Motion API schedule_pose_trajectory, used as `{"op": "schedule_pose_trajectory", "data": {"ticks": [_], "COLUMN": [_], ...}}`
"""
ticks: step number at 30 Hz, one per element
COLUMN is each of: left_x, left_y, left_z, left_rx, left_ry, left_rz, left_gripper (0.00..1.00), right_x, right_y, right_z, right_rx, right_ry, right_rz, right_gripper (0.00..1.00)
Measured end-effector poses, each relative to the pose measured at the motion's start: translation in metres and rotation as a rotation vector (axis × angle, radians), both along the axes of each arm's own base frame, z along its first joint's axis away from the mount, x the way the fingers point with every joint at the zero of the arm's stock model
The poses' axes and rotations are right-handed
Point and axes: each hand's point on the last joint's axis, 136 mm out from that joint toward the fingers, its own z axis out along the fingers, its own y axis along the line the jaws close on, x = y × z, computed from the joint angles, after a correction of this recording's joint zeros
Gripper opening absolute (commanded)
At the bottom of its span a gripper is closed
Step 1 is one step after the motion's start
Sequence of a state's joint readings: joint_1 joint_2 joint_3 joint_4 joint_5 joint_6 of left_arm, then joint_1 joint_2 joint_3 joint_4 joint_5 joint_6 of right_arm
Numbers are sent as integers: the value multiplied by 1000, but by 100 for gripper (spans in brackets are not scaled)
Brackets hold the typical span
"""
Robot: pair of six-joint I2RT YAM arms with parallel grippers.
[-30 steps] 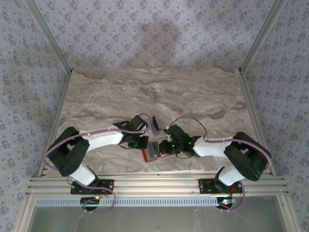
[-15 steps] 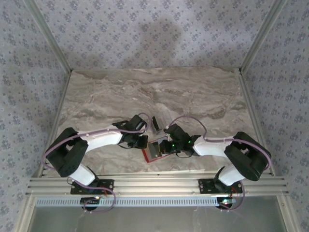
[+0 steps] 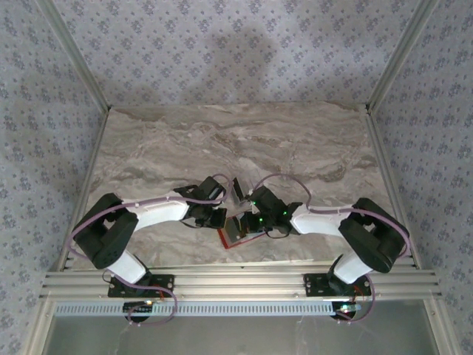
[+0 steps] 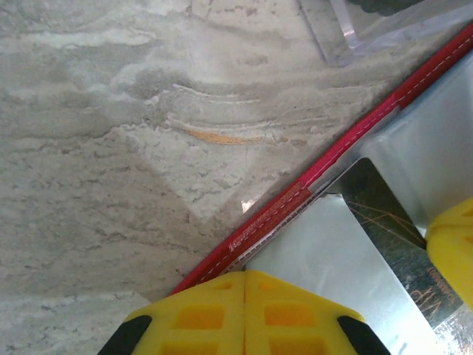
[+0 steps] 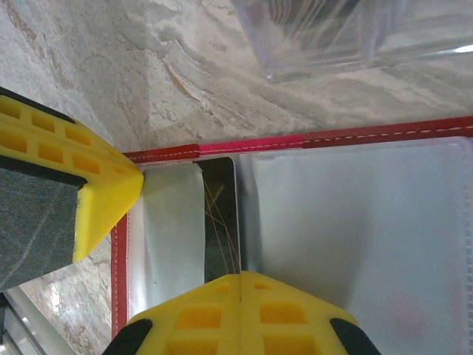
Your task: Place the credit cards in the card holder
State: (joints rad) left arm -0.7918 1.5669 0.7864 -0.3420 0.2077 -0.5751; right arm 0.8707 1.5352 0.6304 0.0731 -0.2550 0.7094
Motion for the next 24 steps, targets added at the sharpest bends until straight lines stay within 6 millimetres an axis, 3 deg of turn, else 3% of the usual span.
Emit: {"op": "schedule_pose_trajectory", "data": {"ticks": [13, 19, 24], "left_x": [1, -2, 8], "left_y": [0, -1, 7], "left_z": [2, 25, 37], "left_rx": [-14, -104, -120], "left_ry": [0, -38, -80], "left_rz": [4, 1, 44], "left_gripper": [8, 11, 4], "right_x": [-4, 2, 5], "right_y": [6, 5, 1], "right_z": [-5, -4, -5], "right_rx": [-5, 16, 22], "right_ry": [7, -3, 2], "right_rz": [14, -5, -30], "right_gripper": [0, 0, 0]}}
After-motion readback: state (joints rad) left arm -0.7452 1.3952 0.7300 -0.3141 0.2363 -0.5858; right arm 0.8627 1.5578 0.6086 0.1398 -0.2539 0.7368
